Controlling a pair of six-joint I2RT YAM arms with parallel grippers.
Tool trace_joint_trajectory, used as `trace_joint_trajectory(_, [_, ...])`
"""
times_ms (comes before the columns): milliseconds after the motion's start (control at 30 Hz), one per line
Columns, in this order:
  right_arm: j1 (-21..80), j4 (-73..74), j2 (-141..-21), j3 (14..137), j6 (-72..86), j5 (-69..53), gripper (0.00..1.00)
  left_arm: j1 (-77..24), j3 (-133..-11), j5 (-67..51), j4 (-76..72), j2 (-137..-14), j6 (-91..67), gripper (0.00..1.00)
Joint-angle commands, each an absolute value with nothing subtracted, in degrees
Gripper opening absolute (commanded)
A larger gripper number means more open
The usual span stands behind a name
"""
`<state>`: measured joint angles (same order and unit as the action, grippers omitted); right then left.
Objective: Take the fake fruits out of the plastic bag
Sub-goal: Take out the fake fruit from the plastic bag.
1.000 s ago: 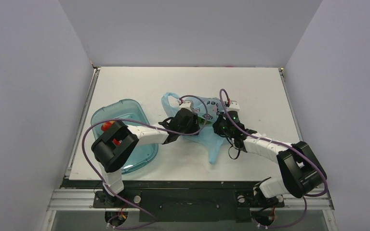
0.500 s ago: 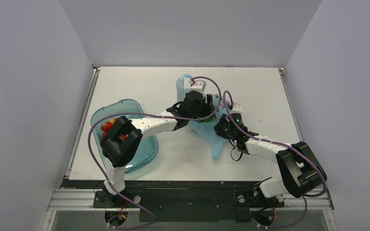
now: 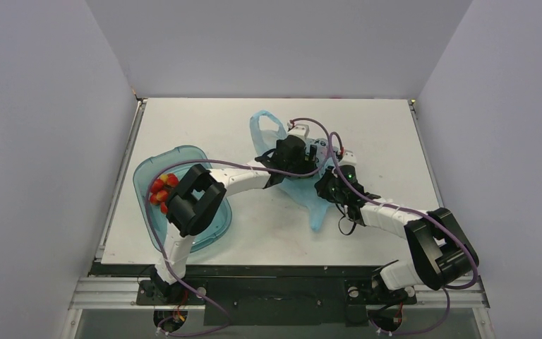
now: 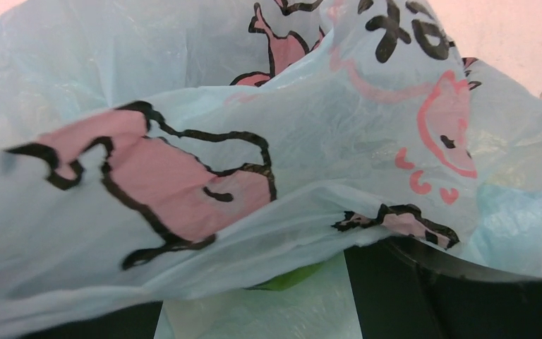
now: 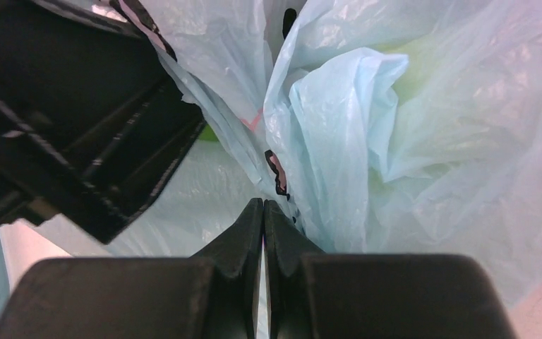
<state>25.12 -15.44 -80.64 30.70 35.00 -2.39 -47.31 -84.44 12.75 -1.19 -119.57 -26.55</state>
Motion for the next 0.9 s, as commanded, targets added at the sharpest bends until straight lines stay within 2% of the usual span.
trace_joint_trajectory(0, [24.5,-19.5,-79.8,30.3,34.4,-2.0,0.00,-47.5,-88.7,13.2,-0.5,-121.9,-25.0,0.79])
trace_joint_trajectory(133, [24.4,-19.2,-79.1,29.6,33.6,-1.5,0.00,-47.5,-89.4,13.0,-0.3,-122.2,-24.9,0.76])
trace_joint_trajectory(200, [24.4,-19.0,-78.4,29.3,33.3,-0.8,0.00,-47.5,-89.4,12.0,-0.1,-122.1,-24.7,0.72])
trace_joint_trajectory(333, [24.4,-18.7,-77.8,29.4,32.9,-0.2,0.00,-47.6,-88.3,9.6,1.9,-120.2,-24.1,0.59])
trace_joint_trajectory(467, [24.4,-18.9,-77.9,29.5,32.8,1.4,0.00,-47.7,-84.4,9.0,2.0,-114.6,-23.8,0.41])
trace_joint_trajectory(600, [24.2,-19.3,-77.9,29.3,32.8,2.2,0.00,-47.6,-79.4,7.9,1.3,-105.8,-24.4,0.33])
trace_joint_trajectory(867, [24.1,-18.7,-79.2,30.4,32.4,2.6,0.00,-47.6,-68.1,-1.7,-4.6,-90.7,-29.1,0.28])
